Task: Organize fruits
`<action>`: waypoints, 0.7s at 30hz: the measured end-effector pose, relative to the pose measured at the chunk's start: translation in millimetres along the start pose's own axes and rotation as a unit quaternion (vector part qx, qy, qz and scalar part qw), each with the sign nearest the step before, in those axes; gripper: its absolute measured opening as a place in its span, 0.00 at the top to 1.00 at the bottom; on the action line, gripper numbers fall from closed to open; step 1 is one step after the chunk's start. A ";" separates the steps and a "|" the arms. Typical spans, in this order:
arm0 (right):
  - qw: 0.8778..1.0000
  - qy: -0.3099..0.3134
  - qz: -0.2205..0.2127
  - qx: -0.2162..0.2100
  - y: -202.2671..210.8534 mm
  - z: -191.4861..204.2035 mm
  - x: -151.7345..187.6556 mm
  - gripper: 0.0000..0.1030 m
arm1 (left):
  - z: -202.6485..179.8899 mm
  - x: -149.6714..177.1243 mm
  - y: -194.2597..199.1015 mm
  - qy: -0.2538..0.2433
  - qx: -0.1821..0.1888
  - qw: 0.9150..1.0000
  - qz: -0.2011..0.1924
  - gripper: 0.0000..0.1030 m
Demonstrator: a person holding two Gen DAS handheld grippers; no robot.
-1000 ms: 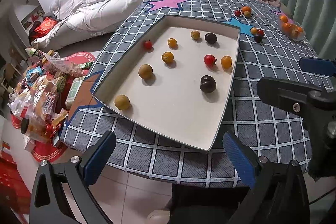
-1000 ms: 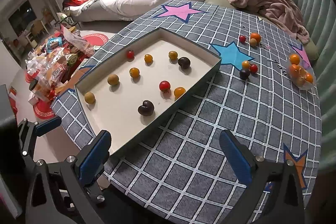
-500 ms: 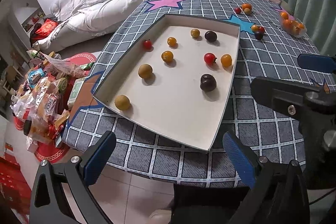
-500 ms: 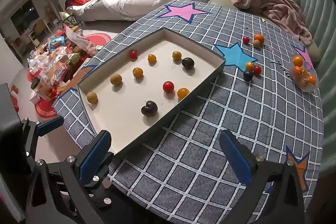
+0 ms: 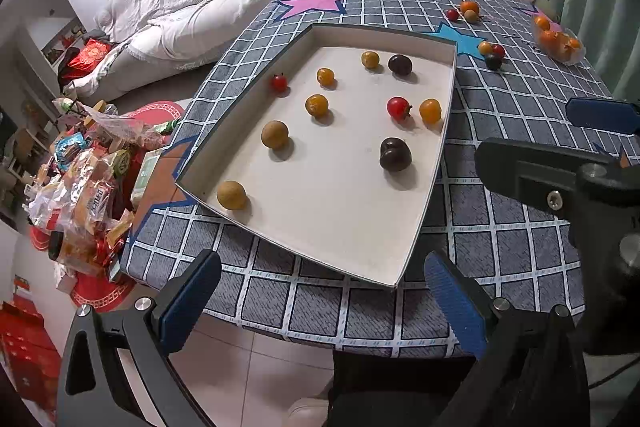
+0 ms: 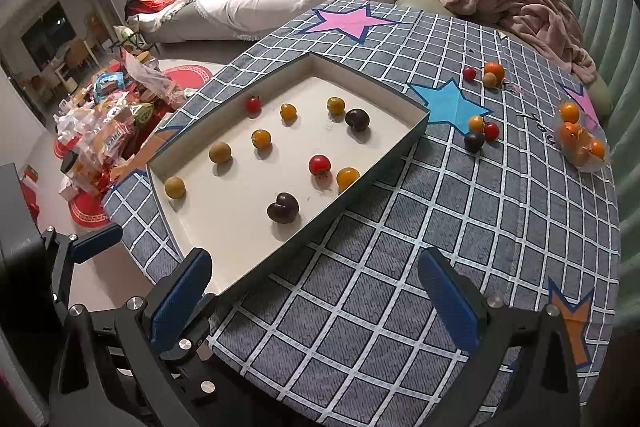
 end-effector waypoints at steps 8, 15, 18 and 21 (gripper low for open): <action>1.000 0.000 0.000 0.000 0.0 -1.0 0.0 0.00 | -1.6 0.4 -0.2 -0.003 -0.003 1.000 0.003 0.01; 1.000 -0.002 0.000 -0.004 -1.4 -1.2 -0.9 0.00 | -2.3 1.2 -1.5 -0.003 -0.005 1.000 0.008 0.01; 1.000 -0.003 0.000 -0.007 -3.5 -1.0 -1.1 0.00 | -2.4 1.3 -1.6 -0.002 -0.005 1.000 0.009 0.01; 1.000 -0.003 -0.001 -0.012 -4.5 -0.2 -1.2 0.00 | -2.2 1.0 -1.1 0.000 -0.008 1.000 0.006 0.01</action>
Point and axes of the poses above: each gripper's, at about its wrist camera, not at the fingertips, and y roughly against the way its jaws point, z to its left, x to its underside, the point moved 3 cm from there along -y, roughly the way its jaws point, and after that the axes turned 9 degrees about -y, right-handed, at the moved point
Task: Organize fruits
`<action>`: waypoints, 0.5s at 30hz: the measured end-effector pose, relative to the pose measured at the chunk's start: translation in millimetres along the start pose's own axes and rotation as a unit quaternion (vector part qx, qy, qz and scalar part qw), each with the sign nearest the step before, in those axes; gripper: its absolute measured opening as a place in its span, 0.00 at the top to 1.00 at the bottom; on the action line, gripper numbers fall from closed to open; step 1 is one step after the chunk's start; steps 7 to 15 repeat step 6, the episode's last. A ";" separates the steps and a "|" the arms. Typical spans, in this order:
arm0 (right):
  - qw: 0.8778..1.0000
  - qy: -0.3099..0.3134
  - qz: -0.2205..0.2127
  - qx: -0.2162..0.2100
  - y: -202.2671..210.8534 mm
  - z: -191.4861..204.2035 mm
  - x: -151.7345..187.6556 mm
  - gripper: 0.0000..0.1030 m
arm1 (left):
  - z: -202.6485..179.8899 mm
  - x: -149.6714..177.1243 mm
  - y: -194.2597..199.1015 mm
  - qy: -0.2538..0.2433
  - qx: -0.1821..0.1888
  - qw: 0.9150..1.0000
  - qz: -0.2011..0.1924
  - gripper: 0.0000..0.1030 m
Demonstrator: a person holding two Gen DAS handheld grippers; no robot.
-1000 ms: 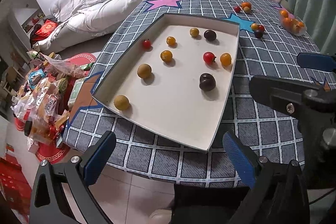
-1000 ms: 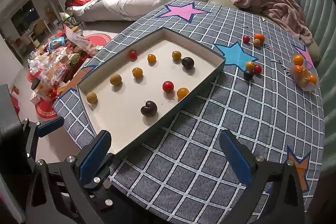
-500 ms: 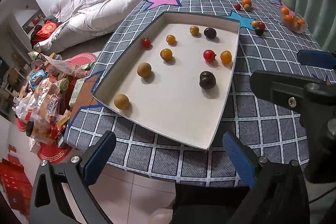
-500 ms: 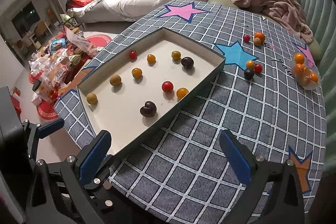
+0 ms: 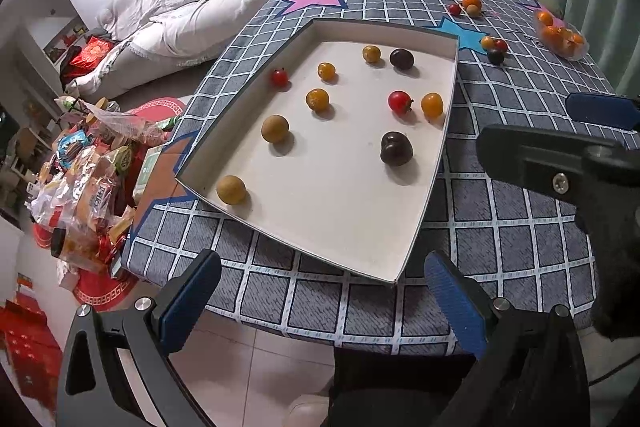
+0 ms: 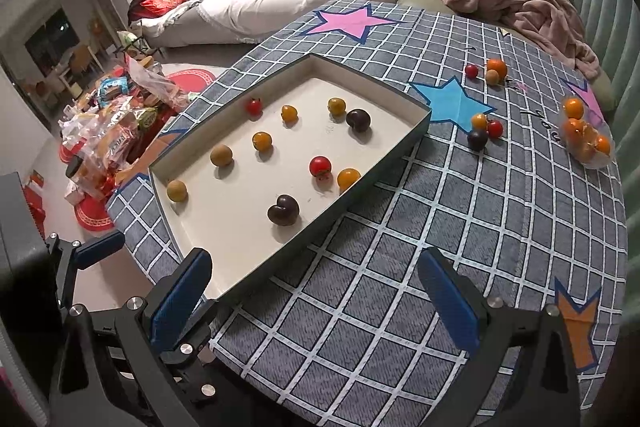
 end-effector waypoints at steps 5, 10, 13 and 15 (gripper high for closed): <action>1.000 0.000 -0.002 -0.005 -0.8 0.7 -1.2 0.00 | -2.1 -0.9 3.4 -0.004 -0.003 1.000 -0.009 0.01; 1.000 0.000 -0.002 -0.004 -0.9 0.8 -1.2 0.00 | -2.4 -1.1 2.8 -0.002 -0.003 1.000 -0.008 0.01; 1.000 0.000 -0.002 -0.004 -0.9 0.8 -1.2 0.00 | -2.4 -1.1 2.8 -0.002 -0.003 1.000 -0.008 0.01; 1.000 0.000 -0.002 -0.004 -0.9 0.8 -1.2 0.00 | -2.4 -1.1 2.8 -0.002 -0.003 1.000 -0.008 0.01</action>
Point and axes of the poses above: each gripper's, at about its wrist camera, not at the fingertips, and y roughly against the way its jaws point, z to its left, x to its underside, the point moved 3 cm from there along -y, roughly the way its jaws point, and after that the axes turned 9 degrees about -y, right-handed, at the moved point
